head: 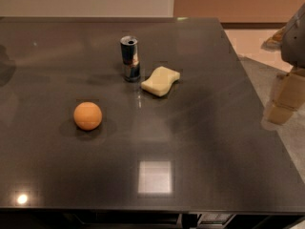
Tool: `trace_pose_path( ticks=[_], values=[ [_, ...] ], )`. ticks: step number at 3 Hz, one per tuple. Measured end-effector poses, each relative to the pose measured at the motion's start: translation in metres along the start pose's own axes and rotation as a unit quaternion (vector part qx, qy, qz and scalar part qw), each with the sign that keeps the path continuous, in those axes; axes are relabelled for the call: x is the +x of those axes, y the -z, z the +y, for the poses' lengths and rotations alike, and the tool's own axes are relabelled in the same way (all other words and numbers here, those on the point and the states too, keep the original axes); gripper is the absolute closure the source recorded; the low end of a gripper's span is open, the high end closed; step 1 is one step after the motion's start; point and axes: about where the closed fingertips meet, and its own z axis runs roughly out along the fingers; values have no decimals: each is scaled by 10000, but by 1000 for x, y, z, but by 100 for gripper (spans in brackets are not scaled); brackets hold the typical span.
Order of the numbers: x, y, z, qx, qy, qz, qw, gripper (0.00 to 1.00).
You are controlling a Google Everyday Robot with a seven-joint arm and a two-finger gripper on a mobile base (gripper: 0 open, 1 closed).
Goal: Pick sponge
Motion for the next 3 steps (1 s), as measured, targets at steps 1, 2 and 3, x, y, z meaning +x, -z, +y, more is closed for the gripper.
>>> trace_pose_path(
  ticks=[1,2,3],
  values=[
    [-2,0,-2,15,13,-20,10000,0],
    [-13,-9,-15,-16,84,-207,9997,0],
    [-33,-24,-36,-107,178,-512,9985,0]
  ],
)
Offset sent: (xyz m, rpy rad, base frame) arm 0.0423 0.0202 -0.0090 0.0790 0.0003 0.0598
